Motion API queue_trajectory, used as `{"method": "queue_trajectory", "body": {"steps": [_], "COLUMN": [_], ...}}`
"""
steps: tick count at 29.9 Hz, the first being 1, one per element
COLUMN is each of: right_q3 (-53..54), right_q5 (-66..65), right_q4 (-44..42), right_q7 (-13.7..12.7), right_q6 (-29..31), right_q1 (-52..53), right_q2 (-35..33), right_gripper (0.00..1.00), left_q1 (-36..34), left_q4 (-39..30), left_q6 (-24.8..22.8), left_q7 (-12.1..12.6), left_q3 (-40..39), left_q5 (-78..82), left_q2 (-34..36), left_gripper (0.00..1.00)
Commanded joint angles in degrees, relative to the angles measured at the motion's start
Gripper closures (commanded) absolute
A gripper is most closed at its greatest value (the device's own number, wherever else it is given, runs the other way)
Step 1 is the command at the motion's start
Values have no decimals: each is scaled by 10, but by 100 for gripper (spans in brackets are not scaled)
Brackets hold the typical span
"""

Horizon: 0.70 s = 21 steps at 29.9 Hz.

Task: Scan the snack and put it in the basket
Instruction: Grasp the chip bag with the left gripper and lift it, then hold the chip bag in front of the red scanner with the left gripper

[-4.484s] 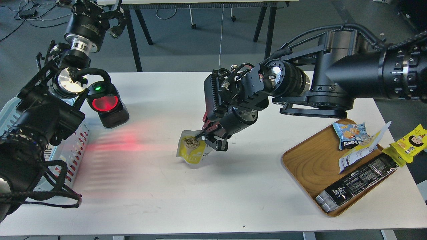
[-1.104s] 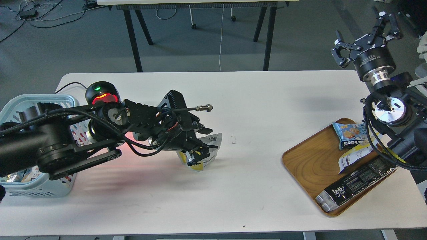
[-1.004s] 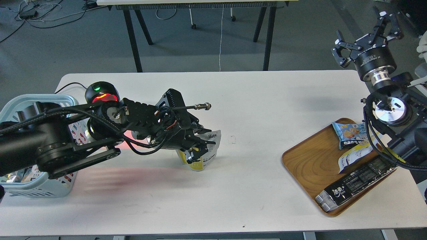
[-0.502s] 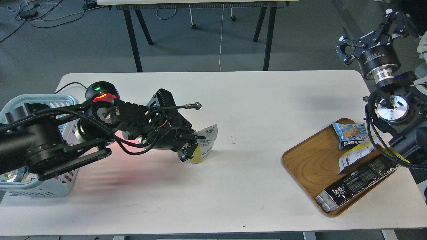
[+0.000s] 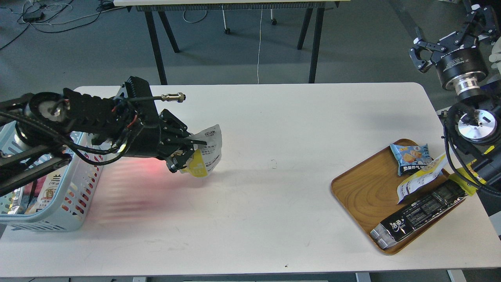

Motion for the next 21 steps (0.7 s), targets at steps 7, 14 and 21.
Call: {"method": "queue_trajectory", "body": {"steps": [7,14,21], "right_q3": [5,4,4], "right_q5": [0,0,0], "right_q4": [14,14,15], "right_q7": [0,0,0], "right_q6": [-1,-2,-2], "right_q1": [0,0,-1], "right_q2": [-3,-3,-3], "right_gripper": [1,1,1], "left_q1": [4,4,4], "left_q4": [93,109,108], "left_q6": [0,0,0], "left_q7": [-14,-15,-15], "left_q3": [-7,-6,-5], "left_q5": [0,0,0], "left_q2": [31,31,28], "left_gripper": [100,100,100]}}
